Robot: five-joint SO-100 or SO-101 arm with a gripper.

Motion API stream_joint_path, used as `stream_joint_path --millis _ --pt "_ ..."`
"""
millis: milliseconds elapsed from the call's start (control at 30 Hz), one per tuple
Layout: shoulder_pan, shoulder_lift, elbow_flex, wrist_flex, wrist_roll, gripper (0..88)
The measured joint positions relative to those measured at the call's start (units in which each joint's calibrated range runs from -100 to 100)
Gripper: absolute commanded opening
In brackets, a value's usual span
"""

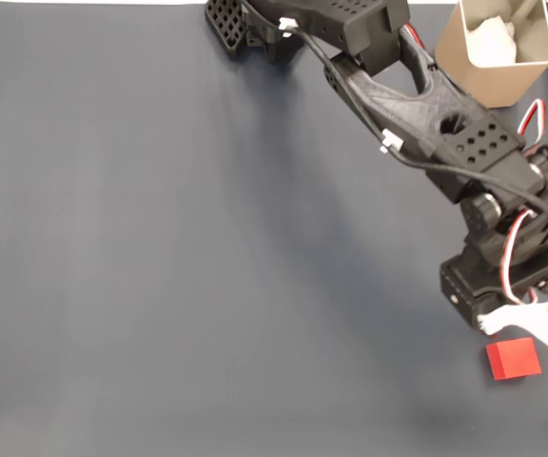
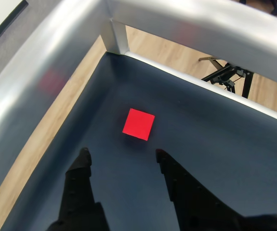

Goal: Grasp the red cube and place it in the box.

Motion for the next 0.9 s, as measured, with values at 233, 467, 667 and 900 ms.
stream_joint_path --millis 233,467,667,900 --pt "1.04 3.13 -2.71 0.00 -0.83 36.8" --pt "0.96 6.17 -5.97 0.00 -0.98 38.7" --pt "0.96 8.94 -9.49 -0.64 -0.98 38.6" --pt "0.96 12.51 -12.93 -2.86 -0.59 39.0"
